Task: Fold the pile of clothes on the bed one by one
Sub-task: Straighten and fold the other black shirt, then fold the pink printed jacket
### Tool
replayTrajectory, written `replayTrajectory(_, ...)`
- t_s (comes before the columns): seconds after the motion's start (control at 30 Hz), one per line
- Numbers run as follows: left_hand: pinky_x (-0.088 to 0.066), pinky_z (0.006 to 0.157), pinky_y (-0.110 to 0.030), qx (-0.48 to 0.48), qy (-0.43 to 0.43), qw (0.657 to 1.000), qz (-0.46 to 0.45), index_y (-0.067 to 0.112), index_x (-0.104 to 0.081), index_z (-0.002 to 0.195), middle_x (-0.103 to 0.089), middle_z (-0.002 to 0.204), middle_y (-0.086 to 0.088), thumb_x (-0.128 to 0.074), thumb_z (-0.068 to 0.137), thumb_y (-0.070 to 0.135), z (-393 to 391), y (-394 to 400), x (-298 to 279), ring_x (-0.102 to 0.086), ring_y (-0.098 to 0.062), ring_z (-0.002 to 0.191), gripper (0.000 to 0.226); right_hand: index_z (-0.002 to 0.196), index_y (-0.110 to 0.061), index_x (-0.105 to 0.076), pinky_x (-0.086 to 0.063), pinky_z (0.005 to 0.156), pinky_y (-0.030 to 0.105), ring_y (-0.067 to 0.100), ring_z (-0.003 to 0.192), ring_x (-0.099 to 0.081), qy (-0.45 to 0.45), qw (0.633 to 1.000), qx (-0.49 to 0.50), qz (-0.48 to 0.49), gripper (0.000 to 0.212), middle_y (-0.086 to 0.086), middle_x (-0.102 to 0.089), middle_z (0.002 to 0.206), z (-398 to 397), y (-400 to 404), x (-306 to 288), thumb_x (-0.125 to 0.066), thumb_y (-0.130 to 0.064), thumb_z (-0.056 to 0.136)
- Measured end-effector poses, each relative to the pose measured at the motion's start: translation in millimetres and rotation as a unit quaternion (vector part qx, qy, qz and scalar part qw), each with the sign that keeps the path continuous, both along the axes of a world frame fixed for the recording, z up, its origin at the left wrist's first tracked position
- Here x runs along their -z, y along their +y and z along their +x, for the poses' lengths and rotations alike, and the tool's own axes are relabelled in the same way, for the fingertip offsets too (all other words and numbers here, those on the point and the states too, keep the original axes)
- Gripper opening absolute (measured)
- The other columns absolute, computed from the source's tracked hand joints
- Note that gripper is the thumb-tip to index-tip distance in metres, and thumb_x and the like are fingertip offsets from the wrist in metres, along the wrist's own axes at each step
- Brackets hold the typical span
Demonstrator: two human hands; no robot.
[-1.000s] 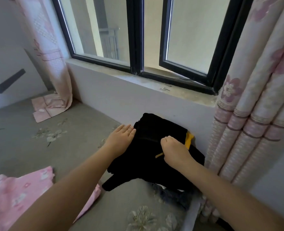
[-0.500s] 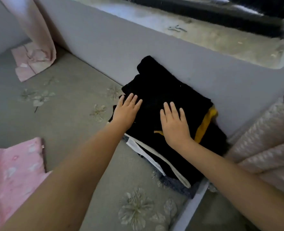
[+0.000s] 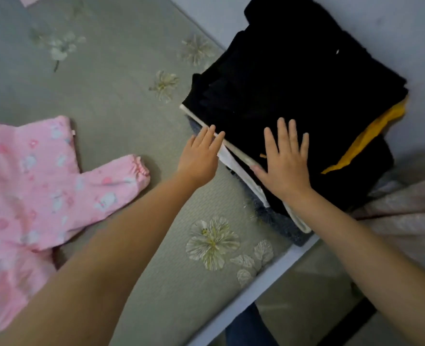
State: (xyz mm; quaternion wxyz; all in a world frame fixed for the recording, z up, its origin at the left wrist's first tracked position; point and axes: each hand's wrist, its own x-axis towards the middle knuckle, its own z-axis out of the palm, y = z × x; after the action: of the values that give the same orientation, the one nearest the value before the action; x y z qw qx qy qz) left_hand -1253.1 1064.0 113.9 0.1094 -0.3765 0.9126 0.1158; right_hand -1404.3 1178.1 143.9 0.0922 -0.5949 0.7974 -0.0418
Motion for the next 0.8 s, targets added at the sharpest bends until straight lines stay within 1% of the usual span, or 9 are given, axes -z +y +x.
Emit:
replayTrajectory(0.07, -0.006, 0.114, -0.040, -0.053, -0.019, 0.998, 0.013, 0.013, -0.010, 0.147, -0.005, 0.155, -0.012, -0.037, 0.096, 0.019, 43.3, 7.2, 10.8, -0.001, -0.025, 0.143, 0.057, 0.132, 0.004, -0.043, -0.015, 0.107, 0.059, 0.046, 0.134, -0.025, -0.023, 0.996, -0.065, -0.049, 0.065, 0.029, -0.032, 0.142, 37.3, -4.8, 1.7, -0.069, -0.021, 0.078)
replayTrajectory(0.1, -0.005, 0.114, -0.040, -0.084, -0.029, 0.996, 0.013, 0.014, -0.012, 0.147, -0.007, 0.155, -0.012, -0.037, 0.096, 0.022, 68.6, 11.5, 16.2, -0.003, -0.025, 0.143, 0.057, 0.130, 0.004, -0.046, -0.016, 0.107, 0.058, 0.045, 0.133, -0.027, -0.040, 0.994, -0.091, -0.052, 0.059, 0.027, -0.035, 0.141, 58.5, -8.8, 4.9, -0.067, -0.017, 0.079)
replayTrajectory(0.23, -0.001, 0.112, -0.039, -0.208, -0.038, 0.977, -0.004, 0.015, -0.019, 0.146, -0.013, 0.154, -0.013, -0.038, 0.096, 0.029, 178.4, 27.8, 34.7, -0.006, -0.026, 0.143, 0.055, 0.141, -0.006, -0.031, -0.002, 0.113, 0.043, 0.028, 0.142, -0.007, -0.091, 0.981, -0.167, 0.039, 0.053, 0.013, -0.019, 0.152, 145.0, -34.4, 34.2, -0.044, -0.022, 0.091)
replayTrajectory(0.3, -0.001, 0.113, -0.040, -0.272, -0.049, 0.961, -0.009, 0.015, -0.019, 0.146, -0.013, 0.154, -0.012, -0.037, 0.097, 0.030, 233.4, 38.6, 45.8, -0.005, -0.026, 0.143, 0.054, 0.142, -0.008, -0.028, -0.001, 0.113, 0.040, 0.024, 0.143, -0.007, -0.110, 0.970, -0.207, 0.062, 0.053, 0.009, -0.019, 0.153, 188.9, -45.5, 54.9, -0.041, -0.022, 0.092)
replayTrajectory(0.47, -0.004, 0.113, -0.040, -0.436, -0.053, 0.899, 0.004, 0.004, -0.020, 0.144, -0.015, 0.152, -0.017, -0.032, 0.096, 0.031, 351.7, 92.8, 81.6, -0.011, -0.029, 0.142, 0.056, 0.143, -0.009, -0.024, -0.005, 0.114, 0.040, 0.019, 0.142, -0.009, -0.095, 0.942, -0.289, 0.142, 0.057, 0.005, -0.019, 0.152, 286.6, -61.3, 99.6, -0.043, -0.024, 0.091)
replayTrajectory(0.6, -0.002, 0.113, -0.044, -0.540, -0.051, 0.840, 0.034, -0.002, -0.022, 0.141, -0.016, 0.150, -0.023, -0.026, 0.080, 0.038, 417.2, 129.5, 116.1, -0.011, -0.034, 0.141, 0.073, 0.143, -0.011, -0.022, -0.006, 0.113, 0.041, 0.021, 0.142, -0.009, -0.044, 0.918, -0.360, 0.164, 0.059, 0.007, -0.019, 0.152, 354.1, -69.9, 129.4, -0.044, -0.027, 0.091)
replayTrajectory(0.67, -0.010, 0.111, -0.052, -0.550, -0.028, 0.835, 0.016, -0.009, -0.033, 0.135, -0.026, 0.144, -0.029, -0.032, 0.082, 0.039, 443.8, 138.1, 137.2, -0.022, -0.043, 0.136, 0.072, 0.144, -0.012, -0.020, -0.005, 0.114, 0.040, 0.021, 0.142, -0.007, -0.023, 0.901, -0.402, 0.165, 0.061, 0.008, -0.016, 0.153, 387.8, -73.3, 144.5, -0.044, -0.029, 0.091)
replayTrajectory(0.73, -0.027, 0.100, -0.061, -0.548, 0.006, 0.836, -0.020, -0.015, -0.046, 0.124, -0.043, 0.130, -0.035, -0.037, 0.081, 0.035, 463.0, 148.8, 159.6, -0.041, -0.053, 0.120, 0.067, 0.145, -0.013, -0.018, -0.004, 0.113, 0.041, 0.022, 0.142, -0.007, -0.017, 0.887, -0.433, 0.159, 0.065, 0.009, -0.013, 0.154, 421.7, -77.0, 159.2, -0.046, -0.029, 0.089)
replayTrajectory(0.8, -0.034, 0.094, -0.061, -0.557, 0.040, 0.828, -0.047, -0.016, -0.050, 0.119, -0.049, 0.125, -0.034, -0.039, 0.079, 0.031, 475.2, 155.5, 175.9, -0.051, -0.051, 0.110, 0.063, 0.145, -0.014, -0.021, -0.006, 0.112, 0.043, 0.024, 0.142, -0.009, -0.014, 0.883, -0.452, 0.127, 0.067, 0.010, -0.013, 0.154, 452.2, -84.0, 172.5, -0.050, -0.026, 0.086)
